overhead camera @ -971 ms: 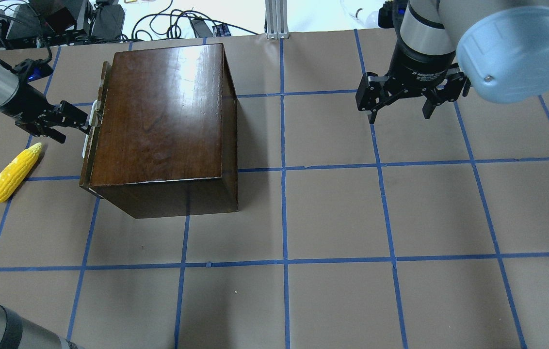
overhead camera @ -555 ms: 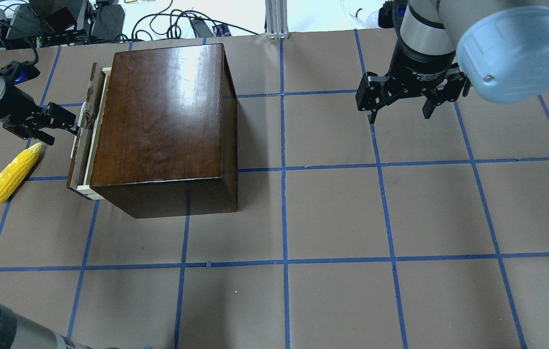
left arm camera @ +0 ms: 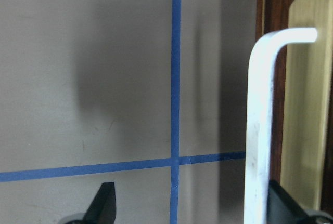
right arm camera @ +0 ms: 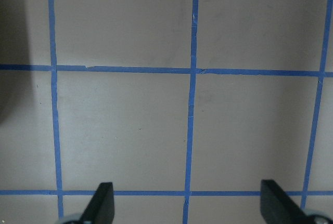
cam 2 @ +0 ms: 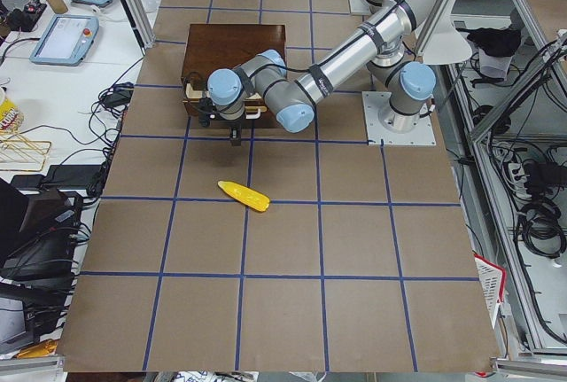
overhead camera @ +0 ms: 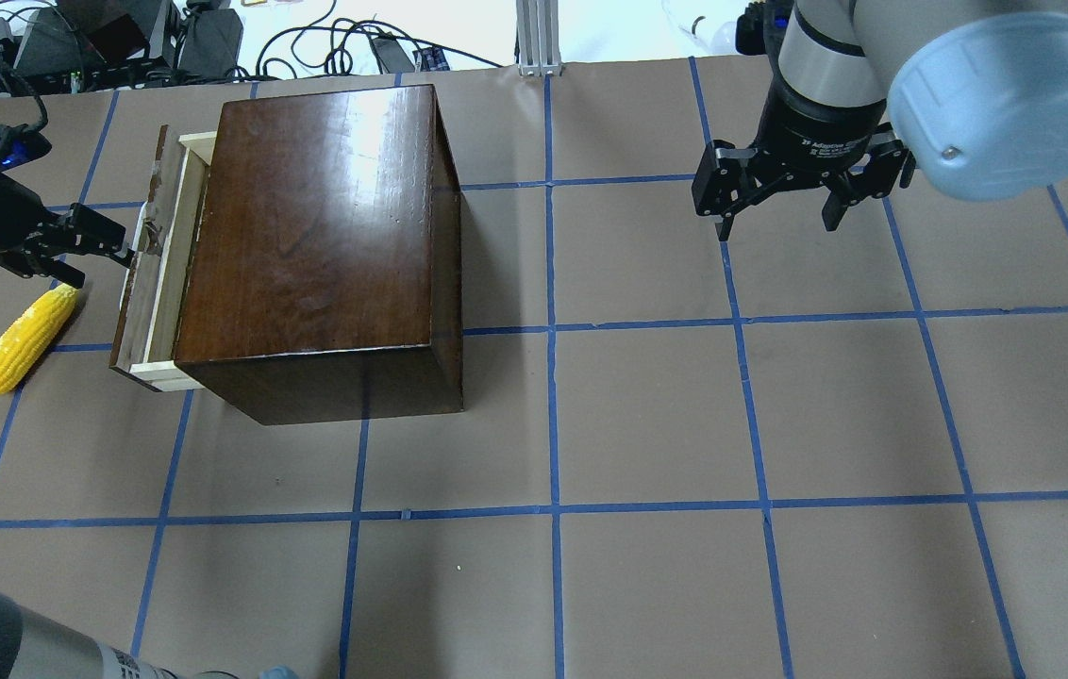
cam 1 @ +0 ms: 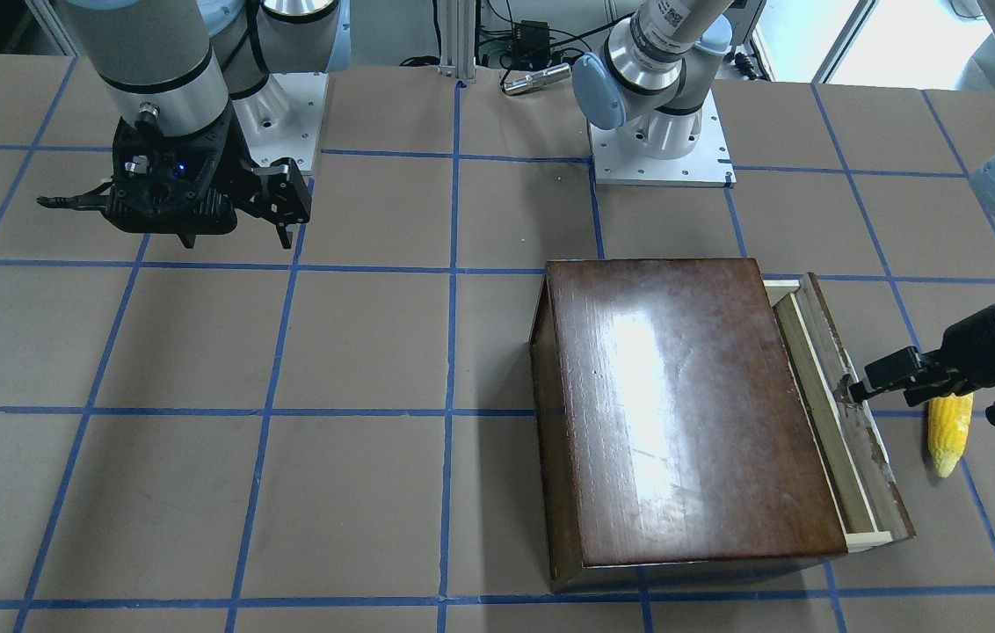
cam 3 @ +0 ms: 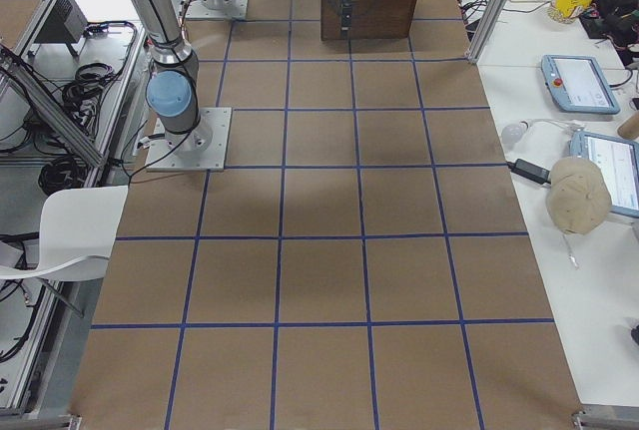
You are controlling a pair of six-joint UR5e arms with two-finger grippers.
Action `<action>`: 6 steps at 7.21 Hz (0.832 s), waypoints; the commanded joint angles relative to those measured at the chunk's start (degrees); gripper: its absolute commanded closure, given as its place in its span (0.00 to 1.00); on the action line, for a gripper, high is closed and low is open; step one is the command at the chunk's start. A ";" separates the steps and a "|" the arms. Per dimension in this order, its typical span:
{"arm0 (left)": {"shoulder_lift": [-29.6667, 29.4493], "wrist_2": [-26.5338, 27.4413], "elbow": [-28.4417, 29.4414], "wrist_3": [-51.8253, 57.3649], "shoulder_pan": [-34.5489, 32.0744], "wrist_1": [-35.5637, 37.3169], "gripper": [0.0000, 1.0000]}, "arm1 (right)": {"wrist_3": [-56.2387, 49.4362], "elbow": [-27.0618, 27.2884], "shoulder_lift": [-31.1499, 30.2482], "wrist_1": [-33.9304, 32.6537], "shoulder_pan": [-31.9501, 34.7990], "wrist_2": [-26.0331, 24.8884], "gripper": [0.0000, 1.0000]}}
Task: Open drawer and put corn inside
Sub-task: 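Pull the drawer handle outward with the left gripper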
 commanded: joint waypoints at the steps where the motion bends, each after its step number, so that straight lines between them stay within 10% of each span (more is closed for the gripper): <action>1: -0.10 0.12 0.02 0.76 1.44 0.01 0.00 | 0.00 0.00 0.00 0.00 0.00 0.00 0.00; 6: -0.89 1.00 0.99 1.65 3.64 0.01 0.00 | 0.00 0.00 0.00 0.00 0.00 0.00 0.00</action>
